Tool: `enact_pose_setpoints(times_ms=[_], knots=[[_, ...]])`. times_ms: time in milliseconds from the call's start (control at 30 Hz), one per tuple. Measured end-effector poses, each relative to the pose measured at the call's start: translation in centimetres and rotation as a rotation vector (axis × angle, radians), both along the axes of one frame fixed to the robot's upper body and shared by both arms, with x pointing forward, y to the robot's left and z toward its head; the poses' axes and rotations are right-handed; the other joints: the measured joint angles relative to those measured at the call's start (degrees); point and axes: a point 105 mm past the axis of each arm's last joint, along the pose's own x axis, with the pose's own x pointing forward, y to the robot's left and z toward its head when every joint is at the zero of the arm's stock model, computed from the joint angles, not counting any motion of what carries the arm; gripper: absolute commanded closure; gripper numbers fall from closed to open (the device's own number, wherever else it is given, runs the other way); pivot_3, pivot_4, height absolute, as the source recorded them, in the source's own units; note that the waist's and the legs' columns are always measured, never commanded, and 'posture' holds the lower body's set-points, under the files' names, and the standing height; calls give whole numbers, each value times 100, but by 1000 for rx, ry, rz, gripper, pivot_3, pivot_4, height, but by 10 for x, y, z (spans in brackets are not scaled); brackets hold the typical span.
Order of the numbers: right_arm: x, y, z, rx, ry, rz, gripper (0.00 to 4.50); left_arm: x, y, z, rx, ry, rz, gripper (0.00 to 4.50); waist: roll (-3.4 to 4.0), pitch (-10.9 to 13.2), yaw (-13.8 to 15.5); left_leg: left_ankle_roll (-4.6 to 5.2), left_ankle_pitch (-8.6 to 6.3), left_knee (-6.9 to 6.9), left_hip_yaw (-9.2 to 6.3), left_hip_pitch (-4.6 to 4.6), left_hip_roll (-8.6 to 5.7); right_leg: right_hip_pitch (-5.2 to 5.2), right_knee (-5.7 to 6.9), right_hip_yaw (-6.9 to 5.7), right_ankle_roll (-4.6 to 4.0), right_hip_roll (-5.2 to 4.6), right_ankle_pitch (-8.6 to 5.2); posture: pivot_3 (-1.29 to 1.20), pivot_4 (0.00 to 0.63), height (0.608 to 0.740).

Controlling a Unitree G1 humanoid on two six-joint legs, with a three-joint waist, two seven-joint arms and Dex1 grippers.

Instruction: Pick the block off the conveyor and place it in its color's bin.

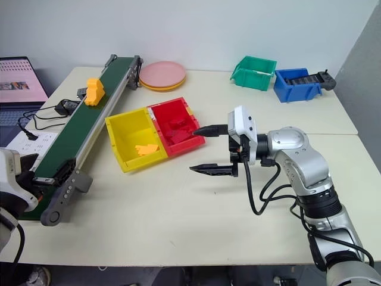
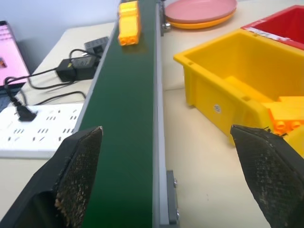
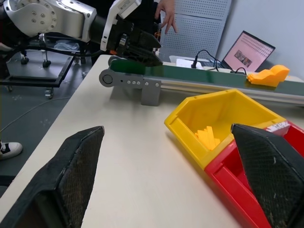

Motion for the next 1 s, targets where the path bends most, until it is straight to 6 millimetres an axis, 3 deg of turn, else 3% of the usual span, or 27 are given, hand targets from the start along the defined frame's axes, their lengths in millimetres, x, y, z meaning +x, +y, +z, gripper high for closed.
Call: enact_pose_setpoints(times_ms=[633,1000], knots=[[-15,-1,-1,-48,8,64,0,7,12,-5,-37,53,-7,4,0,0,1,0,0,-1,-2,0,0,0,0,-2,0,-1,0,0,150,740],[-15,3,-1,-36,59,53,0,13,30,-14,-123,94,61,4,0,0,0,0,0,-1,-5,-1,1,-2,0,-4,0,-1,0,0,150,740]])
